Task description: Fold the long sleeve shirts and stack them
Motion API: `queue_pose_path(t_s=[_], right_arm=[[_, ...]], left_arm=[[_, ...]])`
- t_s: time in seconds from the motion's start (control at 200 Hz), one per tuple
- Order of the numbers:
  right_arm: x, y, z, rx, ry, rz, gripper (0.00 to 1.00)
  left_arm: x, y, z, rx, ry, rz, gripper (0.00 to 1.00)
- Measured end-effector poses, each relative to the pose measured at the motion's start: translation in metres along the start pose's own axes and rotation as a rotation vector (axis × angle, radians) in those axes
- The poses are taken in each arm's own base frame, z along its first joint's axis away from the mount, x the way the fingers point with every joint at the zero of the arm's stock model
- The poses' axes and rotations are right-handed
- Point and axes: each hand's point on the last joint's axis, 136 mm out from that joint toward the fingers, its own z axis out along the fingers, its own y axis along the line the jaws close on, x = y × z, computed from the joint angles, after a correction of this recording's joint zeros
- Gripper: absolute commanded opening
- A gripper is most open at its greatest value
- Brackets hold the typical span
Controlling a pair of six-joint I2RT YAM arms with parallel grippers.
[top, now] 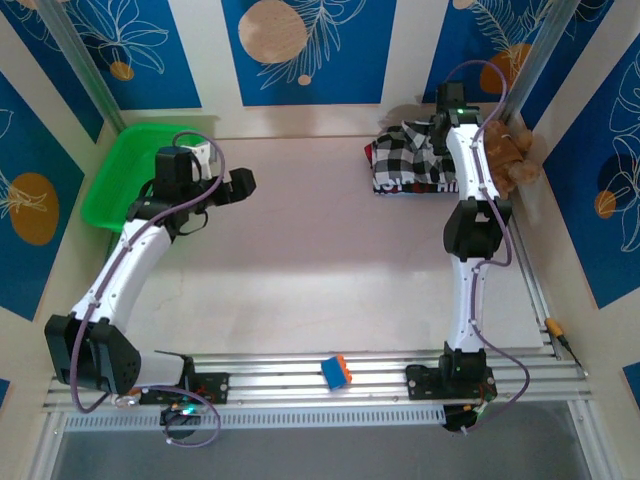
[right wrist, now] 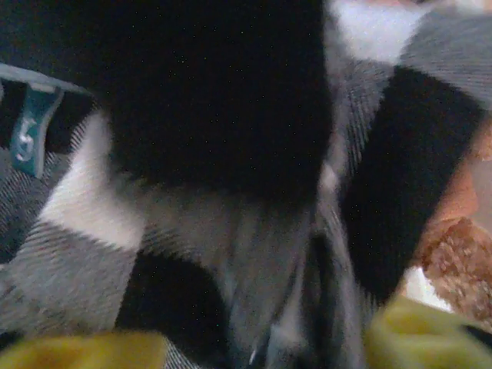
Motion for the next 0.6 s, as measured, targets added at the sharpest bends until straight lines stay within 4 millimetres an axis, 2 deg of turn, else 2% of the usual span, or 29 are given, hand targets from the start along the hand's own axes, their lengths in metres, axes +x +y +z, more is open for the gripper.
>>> queue_pose_path(t_s=[0.055,0.11,0.175,0.24,0.32,0.39,0.445,0.505,0.525,0.57,0.6], right_arm=[[0.006,-0.005,0.005,-0.011,0.022,0.039,0.84],[0.014,-0.011,0.003,-0.030,0.045,0.079,1.00],[0.034,-0.019,-0.012,-0.047,0.082,0.113,0.99],[0.060,-0.025,-0.040,-0.071,0.104,0.134,0.99],[0.089,-0.034,-0.091,-0.112,0.083,0.171,0.99],[0.105,-0.036,-0.133,-0.179,0.011,0.218,0.99],[0.123,-0.028,-0.158,-0.250,-0.082,0.244,0.99],[0.153,-0.010,-0.168,-0.330,-0.186,0.248,0.99],[0.174,0.000,-0.165,-0.361,-0.195,0.241,0.99],[0.200,0.019,-0.158,-0.419,-0.263,0.227,0.99],[0.225,0.036,-0.143,-0.455,-0.287,0.214,0.99]], left_arm=[[0.001,0.004,-0.005,-0.017,-0.001,-0.006,1.00],[-0.001,0.008,-0.013,-0.036,-0.021,-0.008,1.00],[0.001,0.018,-0.025,-0.080,-0.052,-0.013,1.00],[0.005,0.036,-0.037,-0.152,-0.088,-0.023,1.00],[0.018,0.067,-0.051,-0.265,-0.130,-0.036,1.00],[0.036,0.099,-0.056,-0.379,-0.153,-0.026,1.00],[0.056,0.124,-0.054,-0.458,-0.149,-0.001,1.00],[0.082,0.148,-0.044,-0.513,-0.130,0.050,1.00],[0.094,0.156,-0.040,-0.525,-0.122,0.069,1.00],[0.116,0.169,-0.031,-0.540,-0.110,0.109,1.00],[0.133,0.179,-0.026,-0.553,-0.098,0.134,1.00]])
